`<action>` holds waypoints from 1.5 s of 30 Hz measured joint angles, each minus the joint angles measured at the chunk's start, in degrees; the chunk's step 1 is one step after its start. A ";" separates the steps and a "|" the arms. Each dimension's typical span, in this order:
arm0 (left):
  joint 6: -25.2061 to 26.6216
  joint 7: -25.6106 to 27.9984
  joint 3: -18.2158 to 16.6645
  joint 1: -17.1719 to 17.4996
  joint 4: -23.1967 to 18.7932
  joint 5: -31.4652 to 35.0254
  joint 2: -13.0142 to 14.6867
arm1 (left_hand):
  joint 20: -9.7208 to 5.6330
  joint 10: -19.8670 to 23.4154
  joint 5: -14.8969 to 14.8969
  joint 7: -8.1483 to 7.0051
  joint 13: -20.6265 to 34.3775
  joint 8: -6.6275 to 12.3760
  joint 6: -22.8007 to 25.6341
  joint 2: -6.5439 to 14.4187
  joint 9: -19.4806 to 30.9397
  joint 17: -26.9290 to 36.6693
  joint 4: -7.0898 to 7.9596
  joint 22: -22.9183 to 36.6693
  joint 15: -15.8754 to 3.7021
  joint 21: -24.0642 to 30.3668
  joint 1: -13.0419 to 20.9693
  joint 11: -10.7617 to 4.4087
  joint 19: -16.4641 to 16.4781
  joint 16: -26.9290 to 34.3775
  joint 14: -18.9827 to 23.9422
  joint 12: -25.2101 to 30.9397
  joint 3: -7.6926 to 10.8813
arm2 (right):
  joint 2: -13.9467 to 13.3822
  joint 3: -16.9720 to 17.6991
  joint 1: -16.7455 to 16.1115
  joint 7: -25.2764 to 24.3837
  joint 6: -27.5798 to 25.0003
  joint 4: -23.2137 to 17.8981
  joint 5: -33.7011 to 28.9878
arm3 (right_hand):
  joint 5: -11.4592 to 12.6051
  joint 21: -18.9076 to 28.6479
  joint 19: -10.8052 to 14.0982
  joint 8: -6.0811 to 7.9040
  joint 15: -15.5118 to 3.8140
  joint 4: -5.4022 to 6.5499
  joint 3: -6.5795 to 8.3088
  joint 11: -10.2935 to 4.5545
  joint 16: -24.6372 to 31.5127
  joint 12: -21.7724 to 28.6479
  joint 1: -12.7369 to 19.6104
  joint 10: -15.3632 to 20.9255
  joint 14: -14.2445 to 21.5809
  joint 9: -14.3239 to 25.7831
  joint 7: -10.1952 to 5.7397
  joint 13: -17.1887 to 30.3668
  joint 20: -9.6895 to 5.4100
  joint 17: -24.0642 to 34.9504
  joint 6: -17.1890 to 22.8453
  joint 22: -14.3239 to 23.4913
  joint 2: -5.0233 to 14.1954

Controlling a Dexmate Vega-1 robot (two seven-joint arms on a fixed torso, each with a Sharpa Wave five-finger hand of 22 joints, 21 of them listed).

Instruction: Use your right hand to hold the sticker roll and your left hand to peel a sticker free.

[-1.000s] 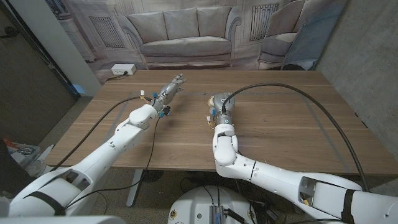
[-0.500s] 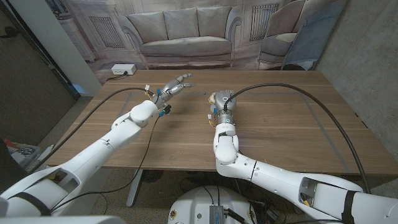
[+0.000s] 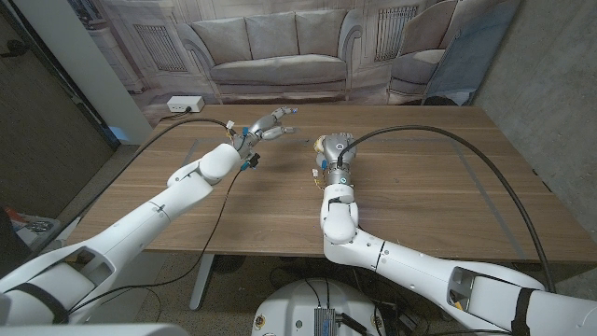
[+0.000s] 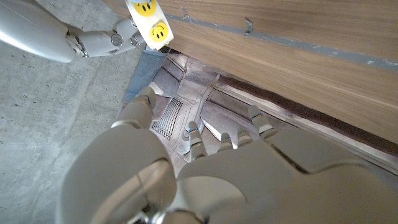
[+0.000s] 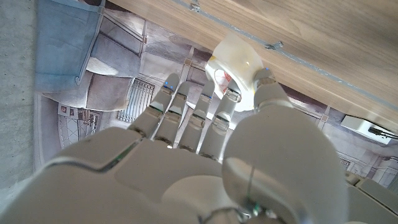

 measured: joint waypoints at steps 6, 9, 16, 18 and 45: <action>0.10 0.00 0.49 -0.32 -0.47 2.54 0.22 | 0.00 0.30 0.00 -0.61 -0.14 0.00 0.61 -0.62 0.27 0.00 0.00 0.00 0.00 0.00 1.70 -0.88 0.00 0.00 0.00 0.00 0.00 | -0.84 -0.42 0.81 1.01 0.12 -1.09 0.12 | -0.17 0.00 -0.44 0.00 0.23 0.00 0.00 -0.10 -0.44 0.00 0.08 0.11 -0.28 -0.08 0.00 0.05 0.00 0.00 0.01 0.00 -0.08; 0.03 -0.11 0.66 -0.40 -0.47 3.28 0.19 | -0.01 0.29 0.40 -0.79 -0.14 0.22 1.24 -0.47 0.27 0.00 0.00 0.00 -0.01 0.00 1.97 -0.88 0.00 0.00 -0.01 0.00 0.00 | -1.61 -1.12 1.60 2.44 -0.10 -1.92 -0.13 | -0.18 0.00 -0.44 0.00 0.03 0.00 0.00 -0.10 -0.44 0.00 0.08 0.11 -0.66 -0.18 0.00 0.06 0.00 0.00 0.01 0.00 -0.07; -0.42 -0.59 1.02 -0.60 -0.42 4.45 -0.09 | -0.56 0.39 0.45 -0.91 -0.14 0.41 2.14 -0.90 0.27 0.00 0.01 0.00 -0.01 -0.21 3.46 -1.63 -0.11 0.00 -0.01 0.00 0.00 | -4.10 -3.03 3.82 8.22 -0.69 -4.43 -1.31 | -0.19 0.00 -0.44 0.00 0.19 0.00 0.00 -0.53 -0.67 -0.39 0.08 0.10 -1.44 -0.28 0.00 0.06 0.00 0.15 0.01 0.00 -0.08; -0.56 -0.80 1.13 -0.66 -0.32 4.84 -0.13 | -0.56 0.39 0.45 -0.74 -0.14 0.46 2.33 -0.90 0.27 0.00 0.01 0.00 -0.02 -0.43 3.48 -1.63 -0.11 0.00 -0.01 0.00 0.00 | -5.16 -3.68 4.66 10.42 -0.88 -5.61 -1.67 | -0.23 0.00 -0.64 0.00 0.24 0.01 -0.01 -0.63 -0.67 -0.44 0.08 0.19 -1.49 -0.28 0.00 0.06 -0.19 0.16 0.01 0.00 -0.08; -5.01 6.70 -0.09 3.12 6.08 0.85 -7.43 | -2.15 12.74 0.11 -0.09 -0.13 4.24 23.54 -1.20 -0.17 -0.16 2.00 0.43 -4.82 -0.65 10.42 -5.05 4.27 0.83 6.04 2.05 -4.84 | -12.51 -1.16 6.52 22.84 0.17 -16.66 -0.43 | -0.08 0.00 -1.23 0.05 0.13 -0.25 0.25 -0.54 -0.67 -0.45 0.03 0.72 -1.99 0.03 0.00 0.01 -0.19 0.15 0.02 -0.01 -0.02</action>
